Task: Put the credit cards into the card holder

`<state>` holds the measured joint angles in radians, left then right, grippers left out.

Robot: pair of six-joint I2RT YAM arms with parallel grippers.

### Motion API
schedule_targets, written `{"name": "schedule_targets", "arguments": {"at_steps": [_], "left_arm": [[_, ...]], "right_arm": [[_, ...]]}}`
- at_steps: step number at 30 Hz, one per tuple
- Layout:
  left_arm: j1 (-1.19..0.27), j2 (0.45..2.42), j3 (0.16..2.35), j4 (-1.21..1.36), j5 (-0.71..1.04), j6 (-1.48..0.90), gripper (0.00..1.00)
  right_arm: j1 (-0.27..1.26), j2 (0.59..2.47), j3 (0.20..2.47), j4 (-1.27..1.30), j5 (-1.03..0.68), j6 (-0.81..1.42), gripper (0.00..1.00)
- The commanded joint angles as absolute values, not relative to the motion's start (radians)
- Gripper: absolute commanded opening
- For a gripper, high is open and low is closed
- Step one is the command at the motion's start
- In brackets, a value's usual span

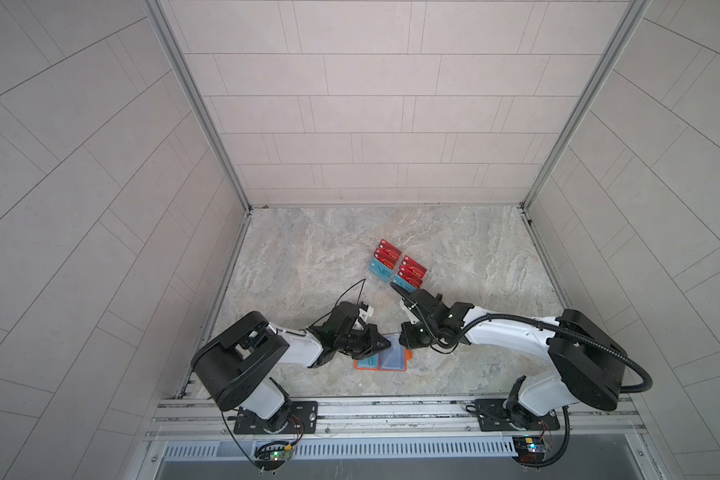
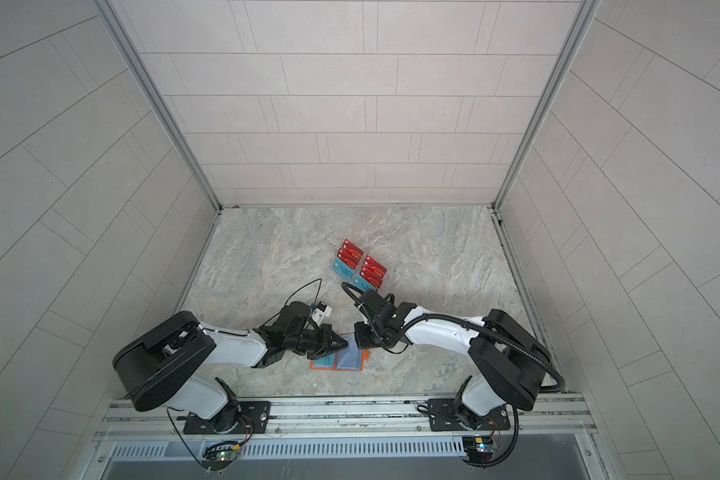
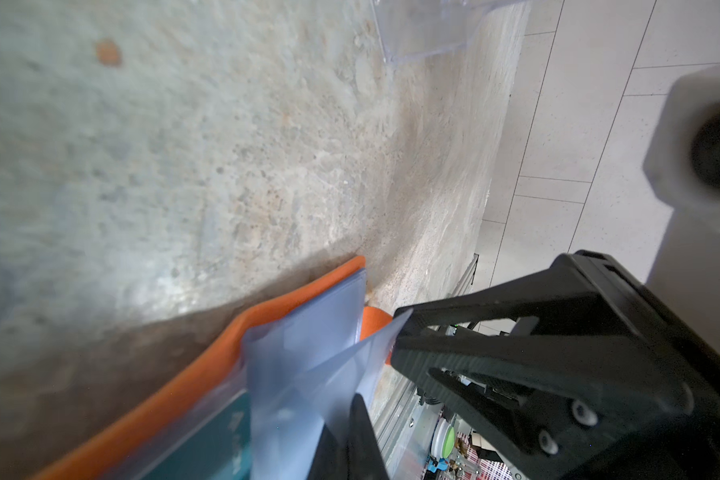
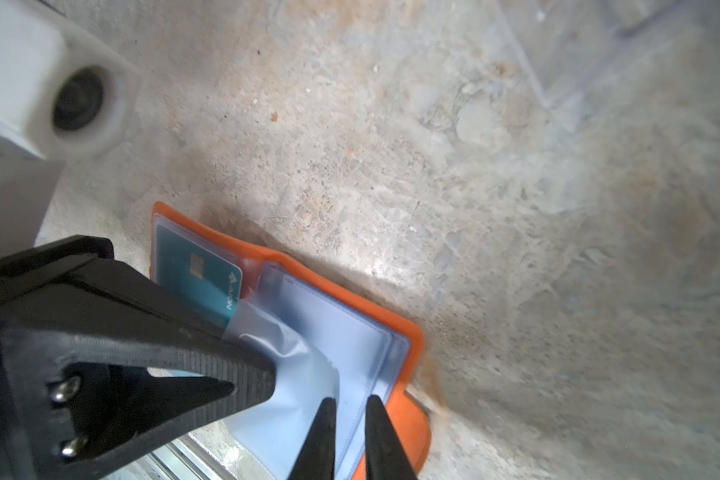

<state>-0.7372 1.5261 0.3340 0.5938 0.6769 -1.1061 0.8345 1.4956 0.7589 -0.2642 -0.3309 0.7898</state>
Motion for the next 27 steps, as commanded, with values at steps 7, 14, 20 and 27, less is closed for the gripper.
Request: {"name": "schedule_targets", "arguments": {"at_steps": [7,14,20,27], "left_arm": [[-0.715,1.518,0.310,0.669,0.726,-1.098,0.01],[-0.713,1.541,0.302,0.722,0.755,-1.115,0.03],[-0.712,1.556,0.301,0.739,0.759,-1.129,0.03],[-0.712,1.583,0.289,0.805,0.757,-1.166,0.03]], "right_arm": [[0.807,1.466,0.722,-0.255,-0.330,0.788,0.17],[0.810,1.473,0.698,-0.184,-0.369,0.806,0.17],[0.830,1.462,0.685,-0.134,-0.378,0.812,0.17],[0.836,1.468,0.649,-0.070,-0.413,0.828,0.17]]}}
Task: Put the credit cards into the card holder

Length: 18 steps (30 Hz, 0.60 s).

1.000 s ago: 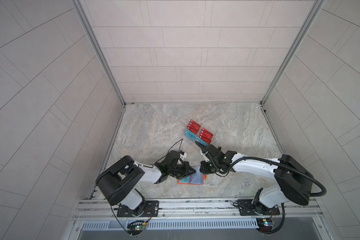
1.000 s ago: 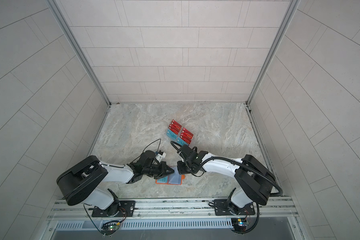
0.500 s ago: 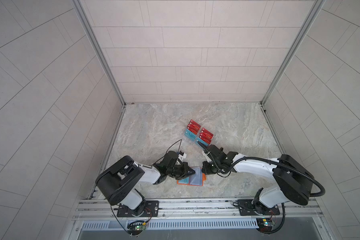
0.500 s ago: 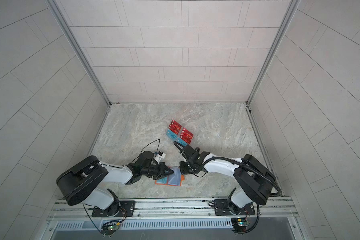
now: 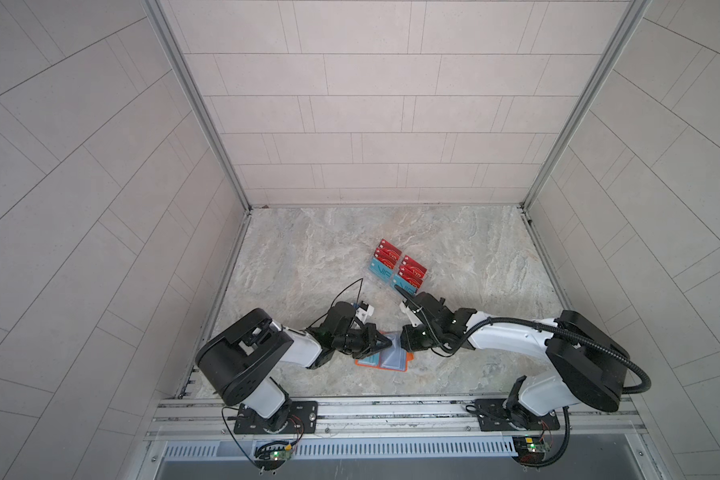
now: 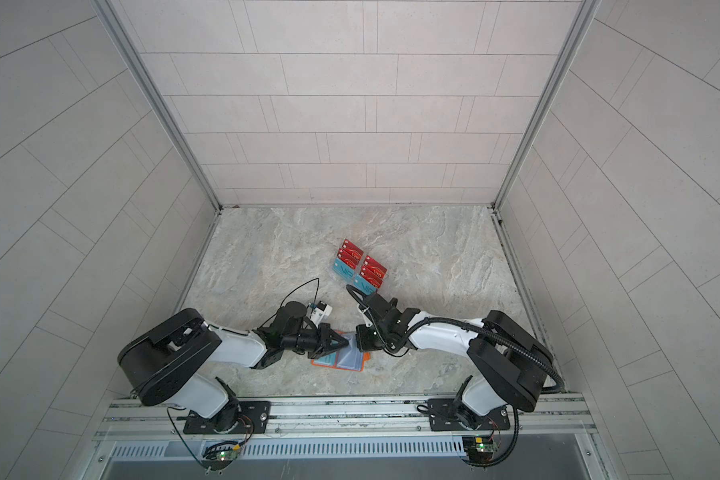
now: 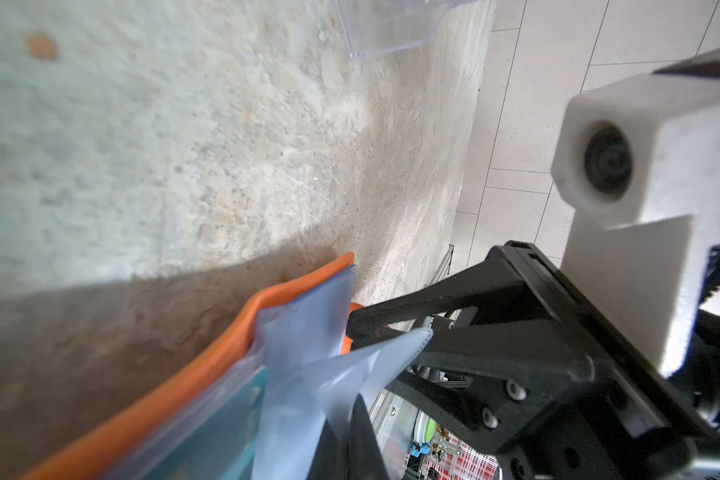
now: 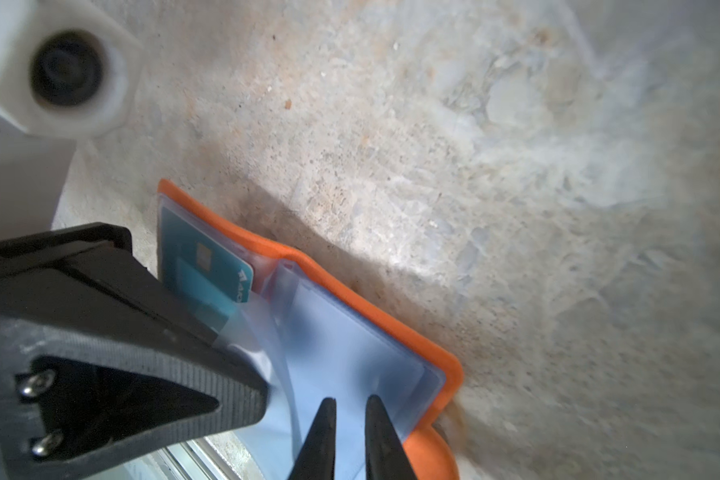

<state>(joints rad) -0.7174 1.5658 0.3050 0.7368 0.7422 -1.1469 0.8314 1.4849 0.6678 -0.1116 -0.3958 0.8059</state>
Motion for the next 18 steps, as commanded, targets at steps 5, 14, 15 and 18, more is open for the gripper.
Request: {"name": "schedule_targets", "arguments": {"at_steps": [5,14,15,18], "left_arm": [[-0.712,1.602,0.276,0.857,0.753,-1.193,0.05],[-0.712,1.570,0.297,0.762,0.744,-1.145,0.30],[-0.712,1.564,0.299,0.748,0.744,-1.140,0.33],[-0.712,1.534,0.315,0.675,0.739,-1.106,0.46]], "right_arm": [[0.836,1.471,0.626,0.000,-0.457,0.861,0.18],[0.835,1.470,0.625,0.053,-0.496,0.905,0.18],[0.836,1.468,0.626,0.054,-0.497,0.907,0.18],[0.835,1.467,0.624,0.056,-0.492,0.909,0.18]]}}
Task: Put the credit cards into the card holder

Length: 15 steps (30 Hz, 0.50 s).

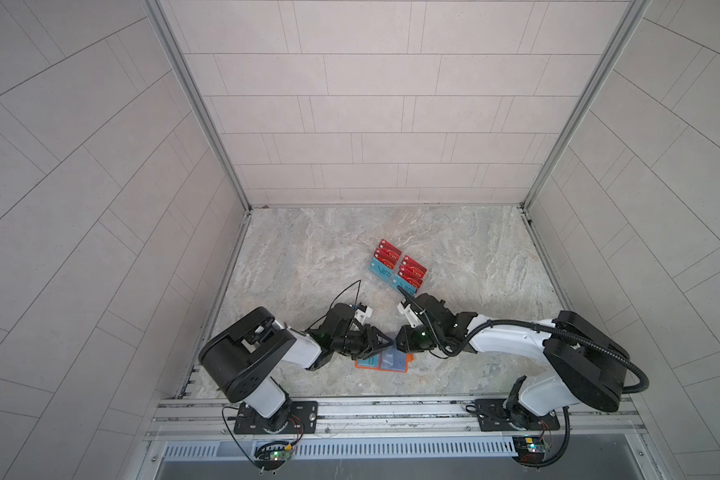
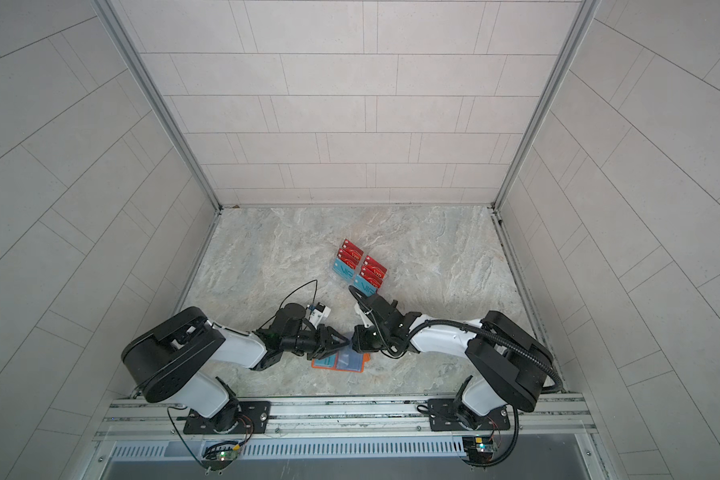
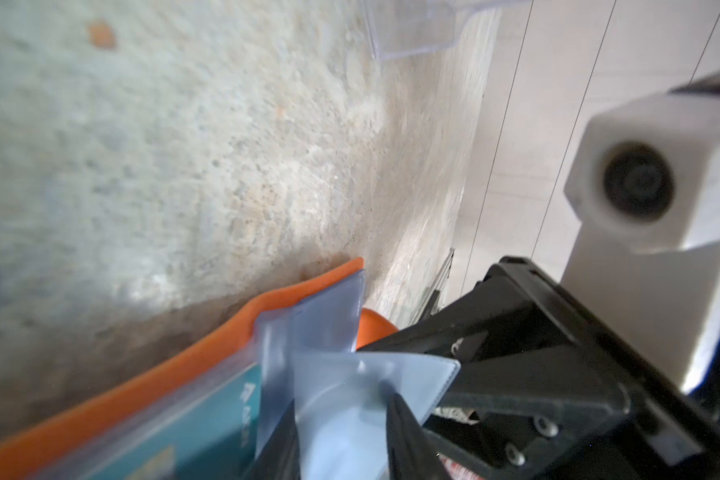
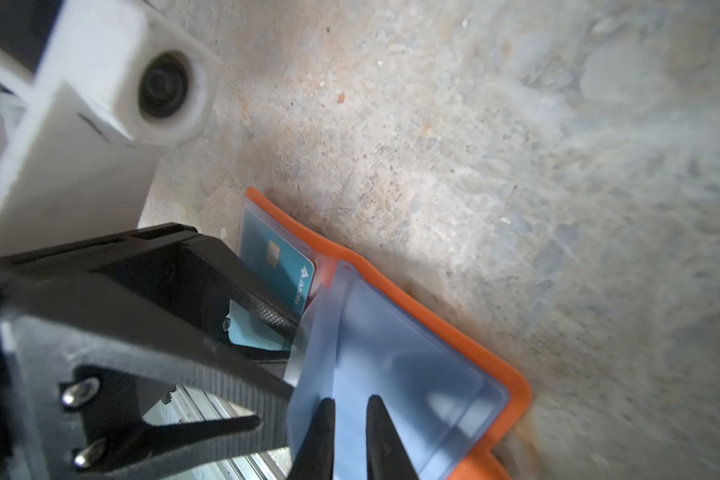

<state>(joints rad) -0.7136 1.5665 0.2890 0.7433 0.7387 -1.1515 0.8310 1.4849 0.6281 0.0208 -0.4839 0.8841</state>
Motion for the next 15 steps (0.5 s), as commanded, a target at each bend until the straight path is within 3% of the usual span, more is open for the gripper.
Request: {"name": "schedule_targets", "arguments": {"at_steps": [1,6,13,15], "left_arm": [[-0.712,1.524,0.321,0.653,0.737,-1.096,0.48],[-0.711,1.475,0.341,0.565,0.729,-1.067,0.56],[-0.713,1.348,0.430,0.109,0.621,-0.865,0.59],[-0.711,1.319,0.432,0.100,0.621,-0.870,0.59]], "right_arm": [[0.835,1.470,0.625,0.058,-0.494,0.912,0.18],[0.834,1.470,0.591,0.074,-0.496,0.922,0.18],[0.837,1.473,0.611,0.080,-0.501,0.930,0.18],[0.839,1.474,0.614,0.080,-0.502,0.931,0.18]]}}
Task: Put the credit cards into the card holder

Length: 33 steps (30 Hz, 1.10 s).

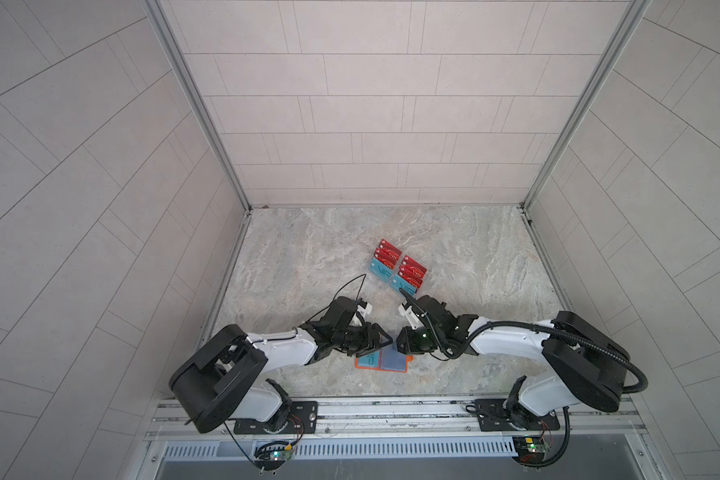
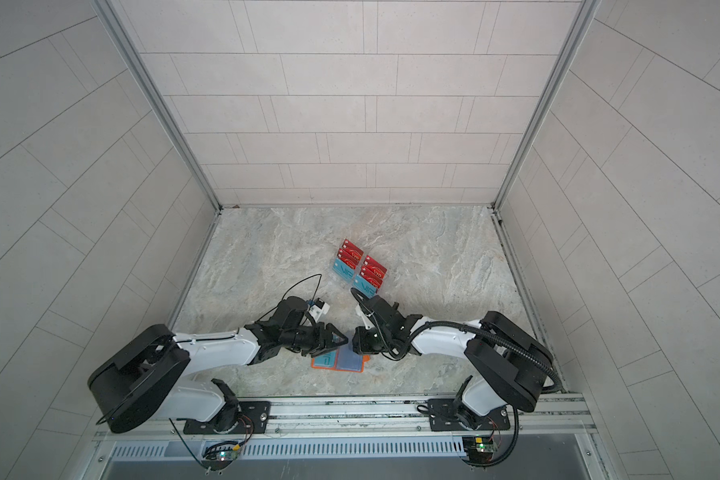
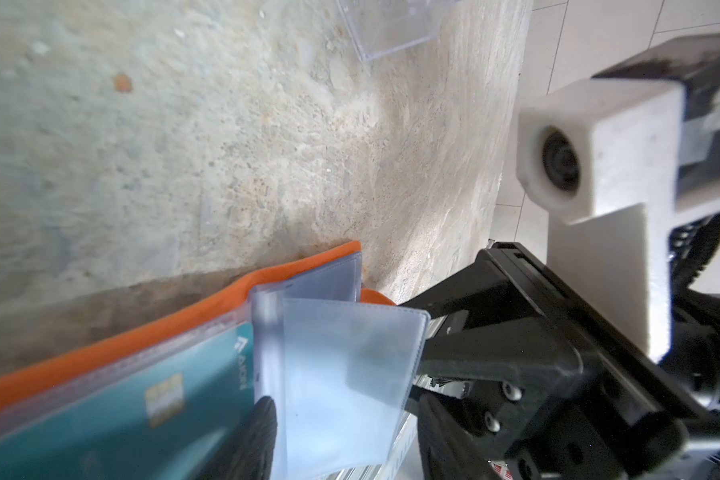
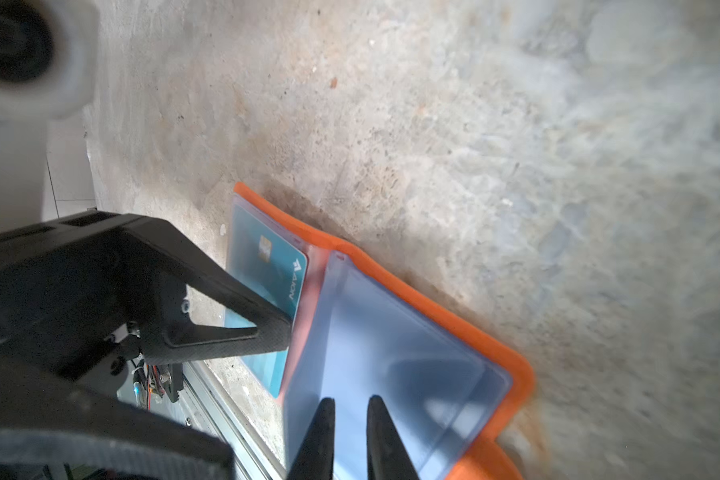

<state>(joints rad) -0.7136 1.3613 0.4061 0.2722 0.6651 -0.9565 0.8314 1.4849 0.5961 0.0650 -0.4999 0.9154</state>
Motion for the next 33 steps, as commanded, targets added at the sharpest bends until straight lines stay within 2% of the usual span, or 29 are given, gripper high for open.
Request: {"name": "schedule_targets", "arguments": {"at_steps": [1,5,11,18,24,33], "left_arm": [[-0.712,1.308,0.437,0.094,0.618,-0.874,0.59],[-0.705,1.247,0.464,0.016,0.558,-0.854,0.56],[-0.631,1.164,0.465,-0.162,0.405,-0.802,0.46],[-0.524,1.125,0.374,-0.145,0.428,-0.781,0.51],[-0.517,1.118,0.326,-0.063,0.459,-0.812,0.57],[-0.518,1.108,0.245,0.049,0.479,-0.889,0.58]], "right_arm": [[0.841,1.474,0.614,0.080,-0.504,0.930,0.18],[0.848,1.478,0.648,0.083,-0.521,0.931,0.18],[0.886,1.545,0.697,0.105,-0.562,0.944,0.17],[0.905,1.604,0.711,0.145,-0.542,0.970,0.17],[0.915,1.648,0.727,0.127,-0.523,0.954,0.17],[0.923,1.665,0.765,0.033,-0.473,0.900,0.15]]}}
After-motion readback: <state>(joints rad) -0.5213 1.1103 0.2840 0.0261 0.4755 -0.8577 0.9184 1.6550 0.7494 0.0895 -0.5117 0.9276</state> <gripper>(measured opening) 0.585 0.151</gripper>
